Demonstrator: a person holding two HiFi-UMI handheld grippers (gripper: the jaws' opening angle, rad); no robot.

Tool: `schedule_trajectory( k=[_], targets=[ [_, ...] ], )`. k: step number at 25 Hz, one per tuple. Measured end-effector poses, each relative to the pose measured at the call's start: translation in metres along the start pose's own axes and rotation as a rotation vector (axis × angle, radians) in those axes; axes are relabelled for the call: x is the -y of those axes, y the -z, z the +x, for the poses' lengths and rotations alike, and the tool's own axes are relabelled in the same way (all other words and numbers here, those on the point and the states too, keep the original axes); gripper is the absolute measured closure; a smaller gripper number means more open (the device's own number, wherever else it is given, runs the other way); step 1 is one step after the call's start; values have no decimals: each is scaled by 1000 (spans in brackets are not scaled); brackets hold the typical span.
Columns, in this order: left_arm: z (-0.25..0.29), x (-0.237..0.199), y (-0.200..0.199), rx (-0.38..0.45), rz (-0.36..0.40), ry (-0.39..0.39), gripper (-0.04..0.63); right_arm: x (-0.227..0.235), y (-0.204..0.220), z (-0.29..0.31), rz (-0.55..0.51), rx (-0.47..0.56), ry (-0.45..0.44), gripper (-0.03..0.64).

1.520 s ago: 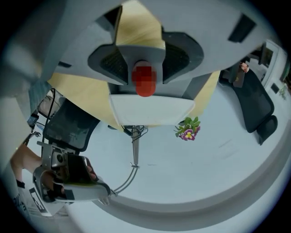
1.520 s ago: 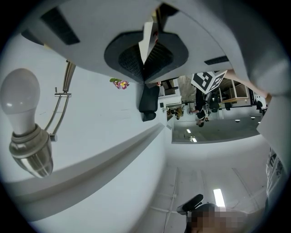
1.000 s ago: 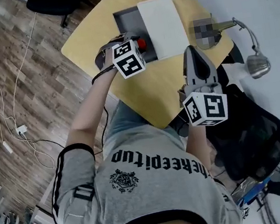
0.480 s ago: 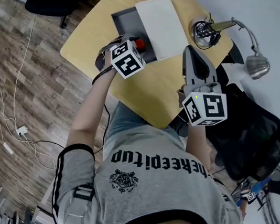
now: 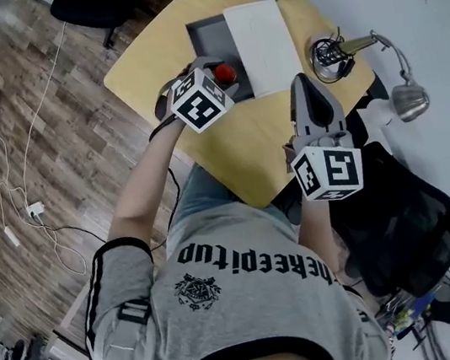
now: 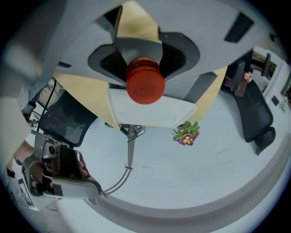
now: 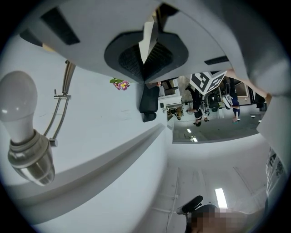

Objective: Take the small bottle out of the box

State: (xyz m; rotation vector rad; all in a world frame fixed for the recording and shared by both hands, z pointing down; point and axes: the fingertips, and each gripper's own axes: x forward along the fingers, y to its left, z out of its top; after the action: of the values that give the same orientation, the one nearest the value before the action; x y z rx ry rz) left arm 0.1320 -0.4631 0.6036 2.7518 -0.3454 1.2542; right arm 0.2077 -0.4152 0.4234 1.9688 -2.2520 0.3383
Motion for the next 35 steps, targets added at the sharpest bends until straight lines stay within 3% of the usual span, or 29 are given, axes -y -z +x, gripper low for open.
schedule_trajectory(
  k=[35],
  targets=[
    [-156, 51, -54, 385, -186, -286, 376, -58, -42, -55, -83, 144, -149, 629]
  ],
)
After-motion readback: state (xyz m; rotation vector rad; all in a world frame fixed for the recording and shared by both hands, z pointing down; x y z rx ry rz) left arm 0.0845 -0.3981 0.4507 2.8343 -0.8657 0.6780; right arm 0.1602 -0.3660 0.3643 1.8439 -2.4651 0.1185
